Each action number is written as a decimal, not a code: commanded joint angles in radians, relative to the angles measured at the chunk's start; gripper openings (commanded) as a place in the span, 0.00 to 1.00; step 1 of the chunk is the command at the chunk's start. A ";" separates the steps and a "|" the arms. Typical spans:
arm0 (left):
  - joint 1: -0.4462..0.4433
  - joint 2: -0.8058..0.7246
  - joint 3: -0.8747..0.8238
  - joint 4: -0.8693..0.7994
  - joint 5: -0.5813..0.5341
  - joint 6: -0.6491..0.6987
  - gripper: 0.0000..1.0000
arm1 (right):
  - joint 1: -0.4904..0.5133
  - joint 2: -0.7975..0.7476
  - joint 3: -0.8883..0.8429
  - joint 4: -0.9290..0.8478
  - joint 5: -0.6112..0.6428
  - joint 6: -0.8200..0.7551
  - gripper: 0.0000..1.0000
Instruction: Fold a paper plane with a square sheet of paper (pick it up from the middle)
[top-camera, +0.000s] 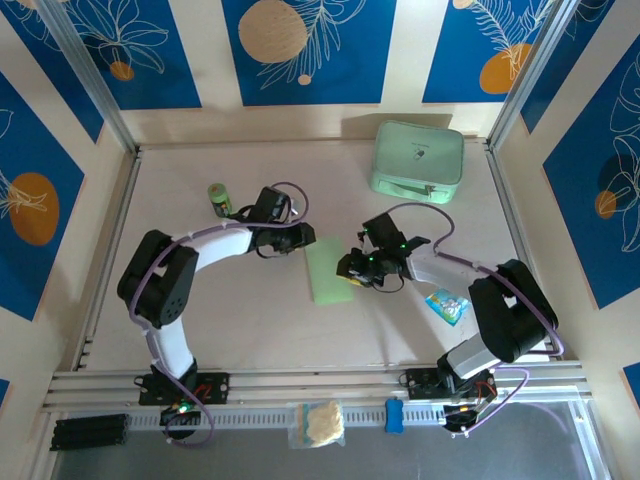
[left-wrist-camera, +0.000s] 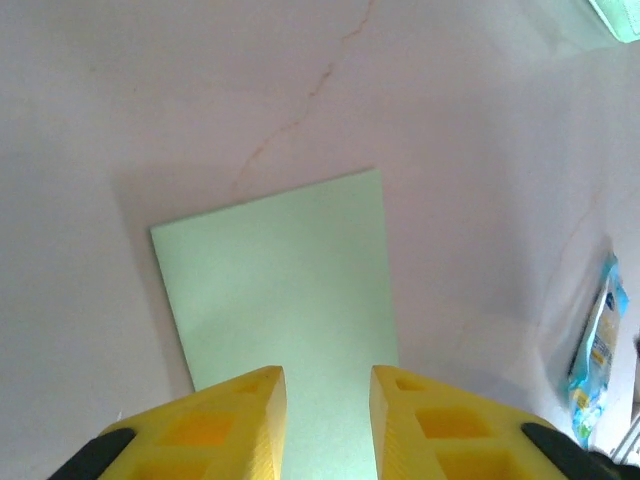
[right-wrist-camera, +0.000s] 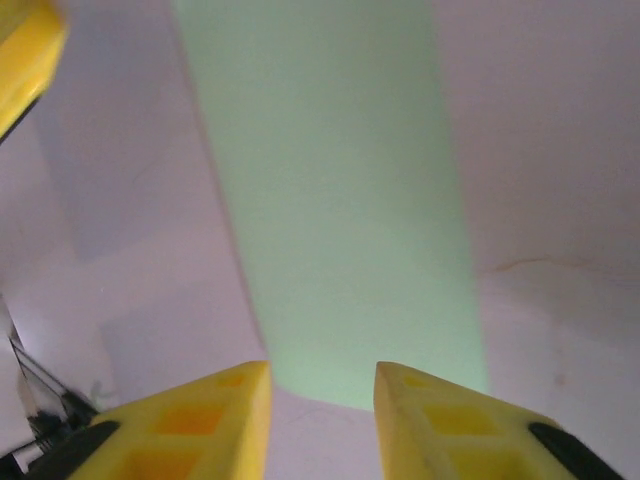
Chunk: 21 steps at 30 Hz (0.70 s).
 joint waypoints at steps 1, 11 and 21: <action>-0.041 -0.021 -0.052 -0.006 -0.011 -0.054 0.29 | -0.026 -0.008 -0.025 -0.038 -0.025 0.029 0.39; -0.083 0.074 -0.013 -0.067 -0.075 -0.033 0.25 | -0.057 0.027 -0.031 -0.050 -0.029 0.033 0.44; -0.083 0.127 -0.057 -0.081 -0.119 -0.032 0.19 | -0.047 0.067 -0.026 -0.056 -0.069 0.014 0.42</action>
